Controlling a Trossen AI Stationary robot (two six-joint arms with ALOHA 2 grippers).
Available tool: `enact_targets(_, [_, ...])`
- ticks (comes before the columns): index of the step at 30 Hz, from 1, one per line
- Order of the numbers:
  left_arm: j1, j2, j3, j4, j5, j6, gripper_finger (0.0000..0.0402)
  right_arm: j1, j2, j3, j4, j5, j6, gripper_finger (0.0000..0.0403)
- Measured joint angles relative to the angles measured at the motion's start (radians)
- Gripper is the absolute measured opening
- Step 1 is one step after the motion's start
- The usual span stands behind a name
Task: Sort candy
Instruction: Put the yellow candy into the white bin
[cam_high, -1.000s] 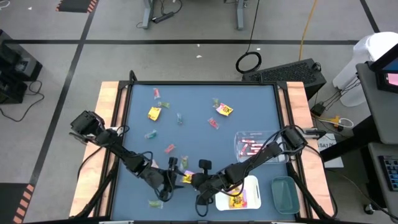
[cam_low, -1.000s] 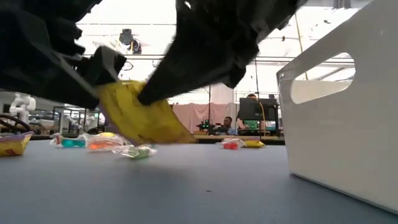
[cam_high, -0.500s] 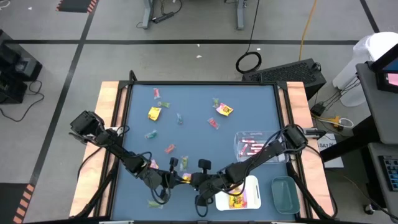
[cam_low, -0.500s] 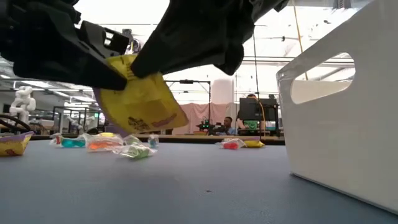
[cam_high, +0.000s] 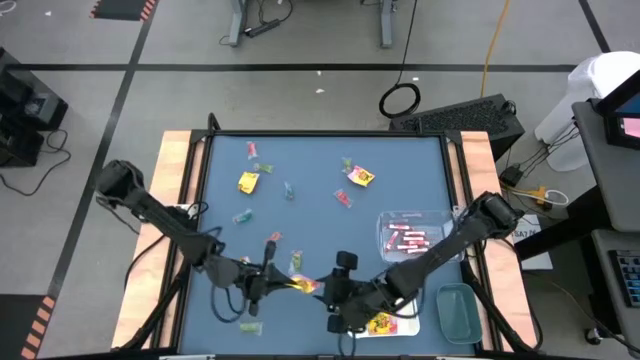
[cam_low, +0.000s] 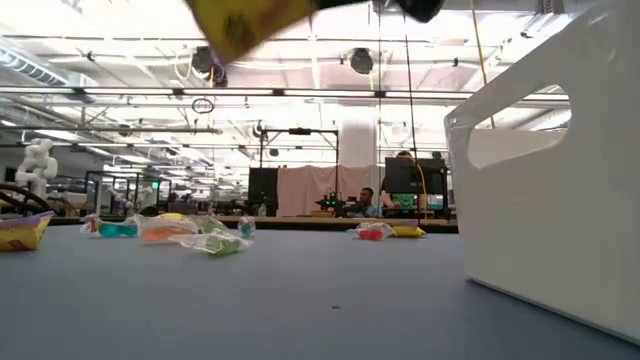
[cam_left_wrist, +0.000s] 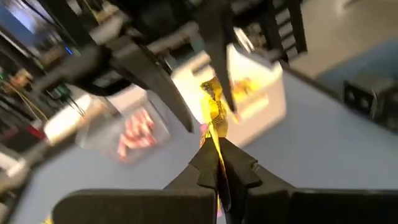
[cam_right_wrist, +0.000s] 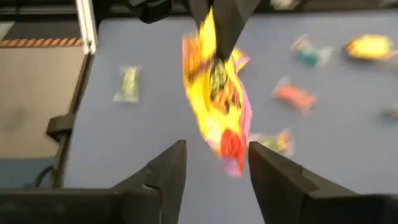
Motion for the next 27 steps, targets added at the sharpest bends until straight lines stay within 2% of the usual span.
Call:
enact_targets(7, [0.007, -0.107, 0.001, 0.011, 0.015, 0.108, 0.0002, 0.066, -0.006, 0.000, 0.022, 0.335, -0.108, 0.0188])
enact_targets(10, [0.016, -0.109, 0.001, 0.006, 0.024, 0.112, 0.0002, 0.059, -0.004, 0.000, 0.024, 0.401, -0.104, 0.0195])
enact_targets(12, [0.023, -0.108, 0.001, 0.006, 0.024, 0.110, 0.0001, 0.048, -0.004, 0.000, 0.027, 0.387, -0.109, 0.0196])
enact_targets(17, [0.030, -0.108, 0.000, 0.006, 0.053, 0.101, 0.0001, 0.011, -0.003, 0.000, 0.072, 0.248, -0.134, 0.0189])
enact_targets(20, [0.030, -0.108, 0.000, 0.006, 0.063, 0.088, 0.0001, -0.007, -0.002, 0.000, 0.075, 0.239, -0.130, 0.0173])
enact_targets(23, [0.030, -0.108, 0.000, 0.006, 0.063, 0.084, 0.0001, -0.018, -0.002, 0.000, 0.075, 0.238, -0.142, 0.0136])
enact_targets(27, [0.030, -0.108, 0.000, 0.006, 0.063, 0.082, 0.0011, -0.022, -0.002, 0.000, 0.075, 0.214, -0.160, 0.0061])
